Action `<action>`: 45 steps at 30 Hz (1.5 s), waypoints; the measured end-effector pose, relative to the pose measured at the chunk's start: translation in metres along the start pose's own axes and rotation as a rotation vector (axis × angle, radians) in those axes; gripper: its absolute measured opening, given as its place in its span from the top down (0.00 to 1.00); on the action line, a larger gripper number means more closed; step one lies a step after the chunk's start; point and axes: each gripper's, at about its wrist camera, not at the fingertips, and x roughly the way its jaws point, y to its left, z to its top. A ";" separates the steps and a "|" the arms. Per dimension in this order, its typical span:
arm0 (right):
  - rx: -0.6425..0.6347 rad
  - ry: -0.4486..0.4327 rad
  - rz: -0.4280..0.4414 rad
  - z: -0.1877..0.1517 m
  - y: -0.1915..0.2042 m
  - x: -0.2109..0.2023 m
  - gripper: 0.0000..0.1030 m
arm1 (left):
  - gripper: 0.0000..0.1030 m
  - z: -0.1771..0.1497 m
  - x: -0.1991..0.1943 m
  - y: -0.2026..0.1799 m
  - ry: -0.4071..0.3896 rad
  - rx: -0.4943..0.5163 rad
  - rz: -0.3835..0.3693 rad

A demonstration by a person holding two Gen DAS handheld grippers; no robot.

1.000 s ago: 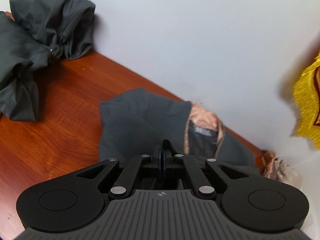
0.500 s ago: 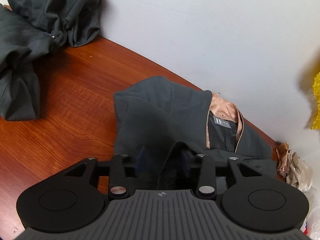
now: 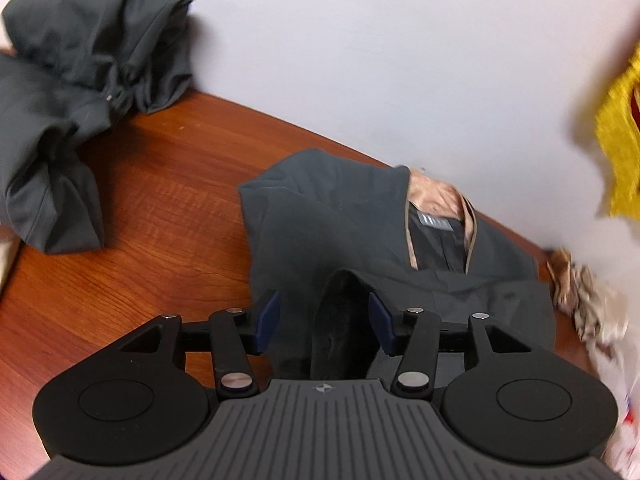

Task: Fold clothes

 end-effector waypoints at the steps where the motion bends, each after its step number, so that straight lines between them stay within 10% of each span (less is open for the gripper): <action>1: 0.001 -0.001 0.000 -0.001 0.001 0.000 0.21 | 0.49 -0.003 -0.001 -0.002 0.001 0.019 -0.003; 33: 0.003 -0.003 -0.013 -0.004 0.008 -0.006 0.19 | 0.51 -0.056 0.003 -0.036 -0.005 0.315 -0.042; 40: 0.010 -0.003 -0.011 -0.005 0.007 -0.006 0.18 | 0.96 -0.055 0.017 -0.039 0.037 0.307 -0.057; 45: 0.016 -0.001 -0.008 -0.005 0.005 -0.005 0.17 | 0.98 -0.048 0.005 -0.042 -0.050 0.299 -0.121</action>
